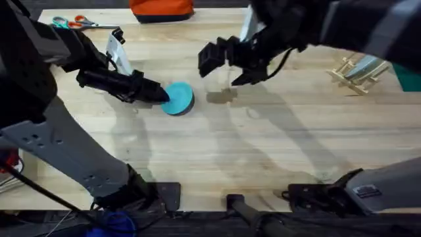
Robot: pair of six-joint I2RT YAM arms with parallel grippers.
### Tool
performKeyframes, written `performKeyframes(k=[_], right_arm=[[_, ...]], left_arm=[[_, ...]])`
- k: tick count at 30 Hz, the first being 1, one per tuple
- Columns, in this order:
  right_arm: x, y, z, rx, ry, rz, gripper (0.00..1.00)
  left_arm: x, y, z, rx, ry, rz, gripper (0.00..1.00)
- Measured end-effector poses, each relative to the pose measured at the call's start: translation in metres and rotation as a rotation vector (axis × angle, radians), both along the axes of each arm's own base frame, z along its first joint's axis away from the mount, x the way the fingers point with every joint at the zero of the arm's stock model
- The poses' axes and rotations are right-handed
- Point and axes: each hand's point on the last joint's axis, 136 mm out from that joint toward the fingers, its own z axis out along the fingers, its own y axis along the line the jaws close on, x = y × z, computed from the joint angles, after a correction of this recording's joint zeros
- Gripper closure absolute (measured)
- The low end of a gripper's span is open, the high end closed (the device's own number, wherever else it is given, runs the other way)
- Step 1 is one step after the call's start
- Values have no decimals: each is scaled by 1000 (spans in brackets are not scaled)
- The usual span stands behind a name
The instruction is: Pick up the plates from the table one by one and place each into a slot on the dish rack.
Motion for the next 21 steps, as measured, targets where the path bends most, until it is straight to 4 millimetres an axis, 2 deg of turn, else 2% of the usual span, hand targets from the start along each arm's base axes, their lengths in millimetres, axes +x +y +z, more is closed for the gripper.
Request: performKeyframes(k=[8, 15, 21], right_arm=[[10, 33, -25, 123, 53, 63, 7], [3, 47, -39, 156, 106, 93, 8], [5, 68, -41, 225, 100, 132, 7]], left_arm=[[0, 0, 0, 0, 4, 3, 960], [0, 0, 0, 0, 6, 5, 960], [0, 0, 0, 0, 6, 5, 960]])
